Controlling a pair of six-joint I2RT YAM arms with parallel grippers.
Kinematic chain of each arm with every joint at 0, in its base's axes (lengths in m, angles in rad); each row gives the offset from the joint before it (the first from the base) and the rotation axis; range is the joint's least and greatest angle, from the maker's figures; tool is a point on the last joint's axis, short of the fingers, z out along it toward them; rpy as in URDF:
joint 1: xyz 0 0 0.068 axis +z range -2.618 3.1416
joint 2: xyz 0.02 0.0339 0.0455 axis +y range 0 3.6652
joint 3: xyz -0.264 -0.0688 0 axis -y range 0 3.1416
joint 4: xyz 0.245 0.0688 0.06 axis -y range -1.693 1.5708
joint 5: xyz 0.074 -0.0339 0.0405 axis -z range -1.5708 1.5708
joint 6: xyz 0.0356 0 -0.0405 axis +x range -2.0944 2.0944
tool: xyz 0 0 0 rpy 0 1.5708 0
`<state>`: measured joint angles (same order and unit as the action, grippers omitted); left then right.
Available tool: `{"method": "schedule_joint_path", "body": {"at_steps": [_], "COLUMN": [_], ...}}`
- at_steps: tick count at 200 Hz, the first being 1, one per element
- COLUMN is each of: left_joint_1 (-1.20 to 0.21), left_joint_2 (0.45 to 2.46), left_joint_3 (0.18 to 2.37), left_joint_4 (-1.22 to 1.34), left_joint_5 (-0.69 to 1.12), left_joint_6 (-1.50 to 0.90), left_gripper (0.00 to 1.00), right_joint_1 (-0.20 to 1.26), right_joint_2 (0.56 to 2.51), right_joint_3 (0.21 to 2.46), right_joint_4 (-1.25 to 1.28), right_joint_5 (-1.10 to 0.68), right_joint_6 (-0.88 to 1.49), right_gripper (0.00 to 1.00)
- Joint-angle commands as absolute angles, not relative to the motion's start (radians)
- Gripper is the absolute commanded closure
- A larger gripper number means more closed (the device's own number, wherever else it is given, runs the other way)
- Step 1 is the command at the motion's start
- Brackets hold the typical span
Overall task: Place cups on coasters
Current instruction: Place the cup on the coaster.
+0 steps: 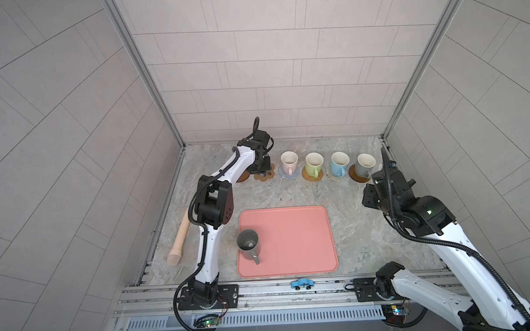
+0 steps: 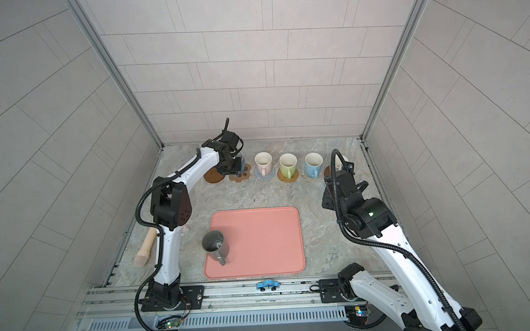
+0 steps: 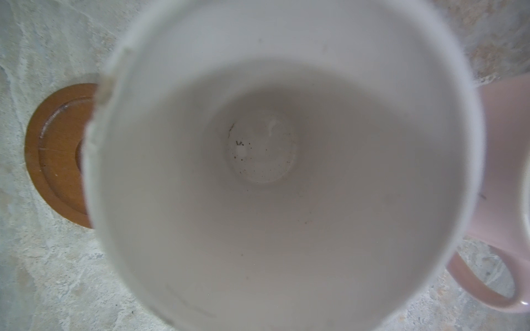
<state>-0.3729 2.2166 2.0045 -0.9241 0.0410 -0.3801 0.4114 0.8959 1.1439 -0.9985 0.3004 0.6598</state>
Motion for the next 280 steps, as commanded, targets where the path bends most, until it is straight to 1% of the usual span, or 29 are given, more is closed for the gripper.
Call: {"method": "schedule_joint_path", "body": {"at_steps": [1, 130, 226, 256, 280], "left_joint_1": [-0.368, -0.367, -0.369, -0.37, -0.373], "left_joint_2": [2.229, 2.257, 2.237, 2.223, 2.196], "left_joint_3": [2.046, 2.032, 2.016, 1.996, 1.964], "left_joint_4": [-0.905, -0.902, -0.902, -0.899, -0.882], "left_joint_5": [0.024, 0.02, 0.05, 0.065, 0.081], "left_joint_6": [-0.371, -0.38, -0.417, -0.434, -0.45], "left_gripper": [0.91, 0.91, 0.64, 0.6, 0.58], "right_joint_1": [0.409, 0.409, 0.409, 0.409, 0.409], "right_joint_2": [0.882, 0.877, 0.884, 0.882, 0.882], "right_joint_3": [1.132, 1.127, 1.132, 1.134, 1.136], "right_joint_4": [-1.022, -1.023, -1.015, -1.016, -1.016], "right_joint_5": [0.325, 0.327, 0.325, 0.324, 0.325], "right_joint_6": [0.673, 0.676, 0.676, 0.674, 0.672], "right_gripper": [0.5, 0.5, 0.49, 0.5, 0.49]}}
